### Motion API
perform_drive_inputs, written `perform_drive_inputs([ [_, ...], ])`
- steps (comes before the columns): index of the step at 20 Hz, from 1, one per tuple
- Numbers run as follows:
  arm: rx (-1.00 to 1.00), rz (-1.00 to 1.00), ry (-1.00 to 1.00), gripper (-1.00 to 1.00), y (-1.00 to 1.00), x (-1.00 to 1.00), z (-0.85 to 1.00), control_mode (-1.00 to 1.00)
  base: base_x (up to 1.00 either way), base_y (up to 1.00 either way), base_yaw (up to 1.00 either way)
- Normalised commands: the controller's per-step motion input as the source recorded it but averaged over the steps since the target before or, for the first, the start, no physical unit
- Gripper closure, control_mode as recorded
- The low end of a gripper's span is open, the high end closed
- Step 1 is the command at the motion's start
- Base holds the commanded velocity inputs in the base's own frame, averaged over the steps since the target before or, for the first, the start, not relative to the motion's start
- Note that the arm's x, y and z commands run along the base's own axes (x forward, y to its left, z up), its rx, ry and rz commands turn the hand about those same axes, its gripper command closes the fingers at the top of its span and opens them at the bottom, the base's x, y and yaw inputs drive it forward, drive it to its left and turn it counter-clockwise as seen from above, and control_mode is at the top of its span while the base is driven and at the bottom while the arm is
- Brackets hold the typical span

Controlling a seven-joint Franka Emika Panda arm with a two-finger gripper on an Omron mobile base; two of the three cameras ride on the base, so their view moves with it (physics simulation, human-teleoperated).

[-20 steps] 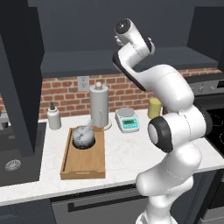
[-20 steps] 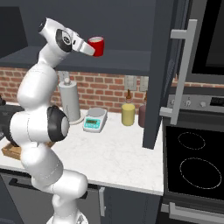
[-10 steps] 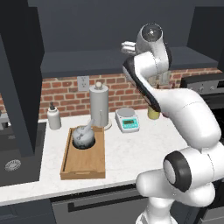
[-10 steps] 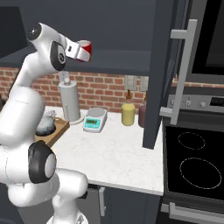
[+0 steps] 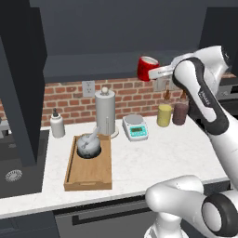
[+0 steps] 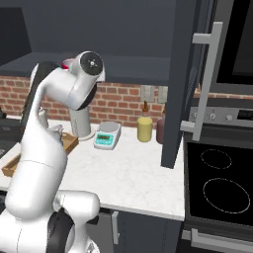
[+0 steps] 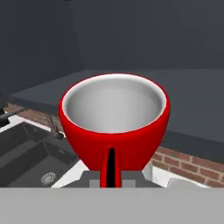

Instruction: Pick the kettle from the counter and place it on the tray. Then pick the mug from the cabinet and place it on the tray. Then close the cabinet doors.

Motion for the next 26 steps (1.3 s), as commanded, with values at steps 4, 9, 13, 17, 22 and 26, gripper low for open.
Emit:
perform_drive_inputs([
  [4, -0.03, 0.85, 0.03, 1.0, 0.21, -0.89, -0.07, -1.0, 0.0, 0.0, 0.0],
  [9, -0.07, 0.62, 0.08, 1.0, 0.8, -0.83, -0.34, -1.0, 0.0, 0.0, 0.0],
  [13, -0.07, 0.42, 0.11, 1.0, 1.0, -0.64, -0.65, -1.0, 0.0, 0.0, 0.0],
  [17, -0.03, 0.35, 0.03, 1.0, 0.87, -0.67, -0.95, -1.0, 0.0, 0.0, 0.0],
  [22, 0.0, 0.15, 0.0, 1.0, 0.6, -0.31, -1.0, -1.0, 0.0, 0.0, 0.0],
  [26, 0.0, 0.04, 0.01, 1.0, 0.09, -0.04, -0.99, -1.0, 0.0, 0.0, 0.0],
])
